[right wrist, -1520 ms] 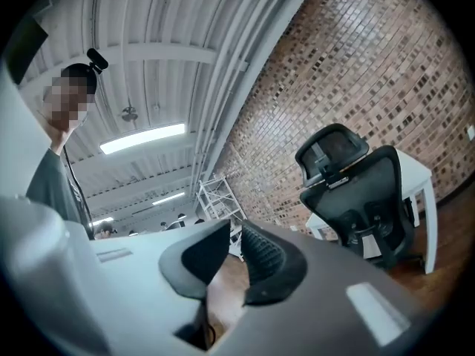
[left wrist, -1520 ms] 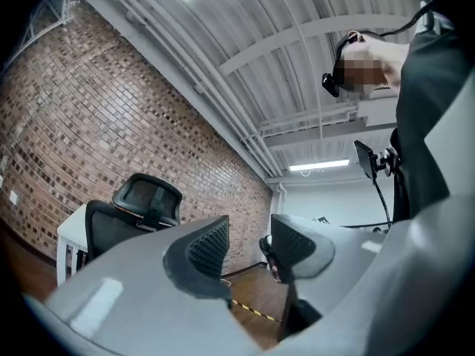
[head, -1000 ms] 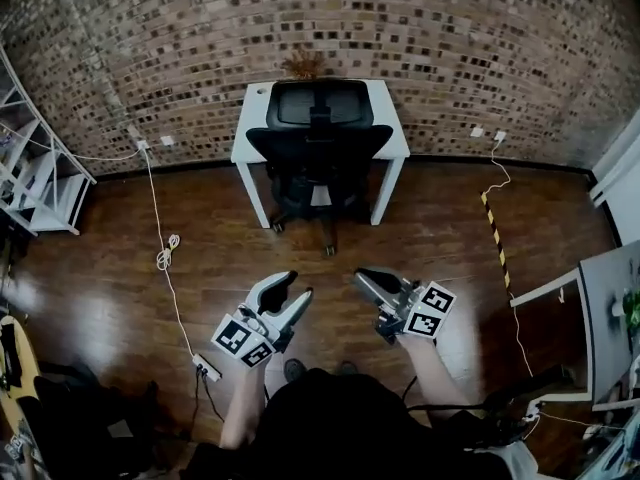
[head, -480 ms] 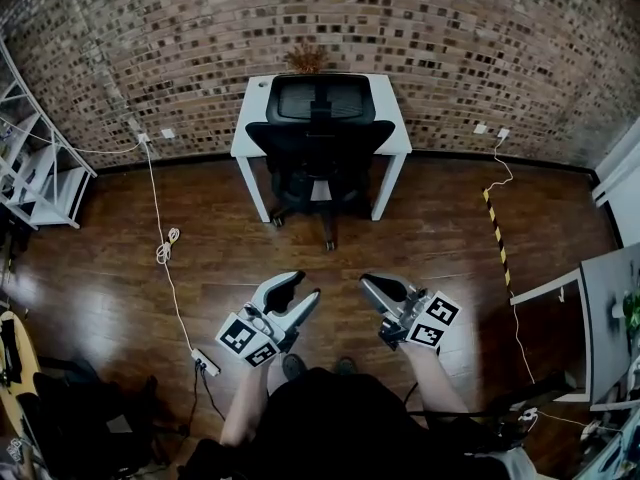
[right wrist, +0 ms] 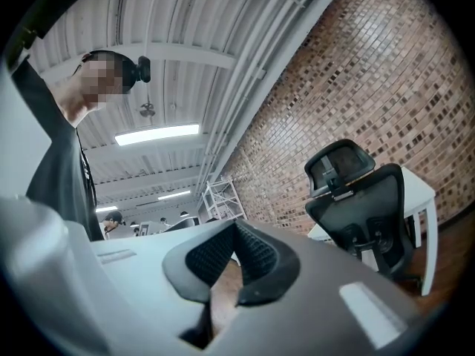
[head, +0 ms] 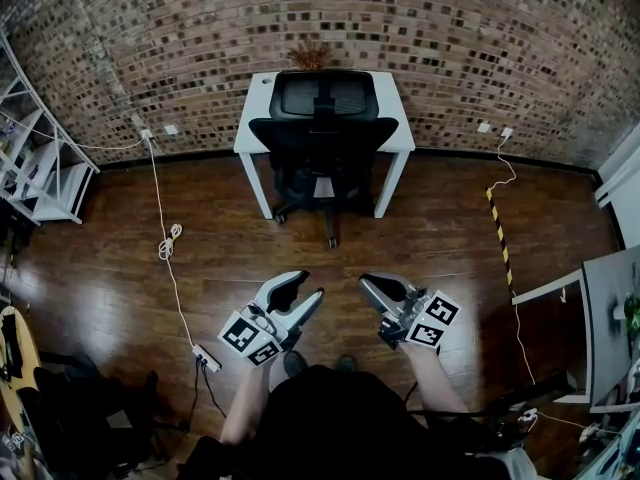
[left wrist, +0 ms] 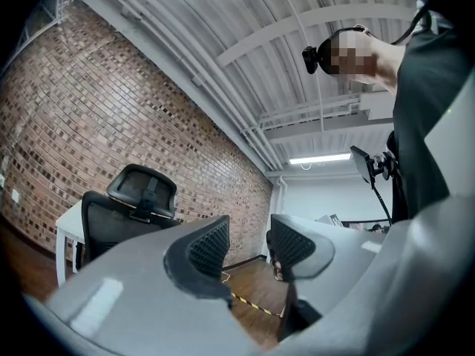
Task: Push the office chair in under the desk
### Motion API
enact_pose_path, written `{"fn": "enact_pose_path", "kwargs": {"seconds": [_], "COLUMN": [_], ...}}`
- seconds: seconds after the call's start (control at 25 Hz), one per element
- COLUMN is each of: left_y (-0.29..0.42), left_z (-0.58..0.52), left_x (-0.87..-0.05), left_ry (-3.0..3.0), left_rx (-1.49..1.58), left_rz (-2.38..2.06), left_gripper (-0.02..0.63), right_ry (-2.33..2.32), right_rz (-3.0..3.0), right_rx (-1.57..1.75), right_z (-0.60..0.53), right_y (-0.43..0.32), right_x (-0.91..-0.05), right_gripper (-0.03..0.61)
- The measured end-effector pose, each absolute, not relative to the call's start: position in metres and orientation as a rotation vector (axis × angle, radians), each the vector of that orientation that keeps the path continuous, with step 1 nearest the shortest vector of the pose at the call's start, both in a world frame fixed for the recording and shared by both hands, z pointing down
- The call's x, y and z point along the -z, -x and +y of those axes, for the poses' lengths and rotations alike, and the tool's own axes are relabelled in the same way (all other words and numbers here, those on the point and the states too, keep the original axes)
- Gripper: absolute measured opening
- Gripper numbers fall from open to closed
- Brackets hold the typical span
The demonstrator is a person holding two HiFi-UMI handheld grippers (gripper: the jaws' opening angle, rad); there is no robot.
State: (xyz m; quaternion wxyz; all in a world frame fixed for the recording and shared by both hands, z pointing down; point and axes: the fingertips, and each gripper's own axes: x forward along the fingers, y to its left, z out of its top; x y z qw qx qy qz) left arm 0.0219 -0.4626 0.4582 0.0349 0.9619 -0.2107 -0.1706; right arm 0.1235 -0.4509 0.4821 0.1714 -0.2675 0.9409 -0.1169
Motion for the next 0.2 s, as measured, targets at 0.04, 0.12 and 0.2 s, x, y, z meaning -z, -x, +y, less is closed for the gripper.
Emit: {"fn": "enact_pose_path", "kwargs": {"seconds": [0.04,0.12,0.2], "left_y": [-0.0219,-0.0229,-0.0249], "left_z": [-0.4619,-0.4611,-0.4605], "left_x": [-0.4585,-0.4587,-0.4586], "left_ry": [-2.955,-2.954,-2.955], "left_rx": [0.524,0.521,0.518], "left_rz": [-0.646,-0.64,-0.633], "left_gripper": [0.264,0.264,0.264], "right_ry": [0.759,0.758,0.756], "right_rz": [2.673,2.675,2.677], "right_rx": [0.332,0.332,0.33], "right_z": [-0.4504,-0.45,-0.45], "right_y": [-0.1223,-0.1208,-0.1198], "right_x": [-0.4822,-0.4817,-0.4809], "right_gripper": [0.0,0.0,0.0]}}
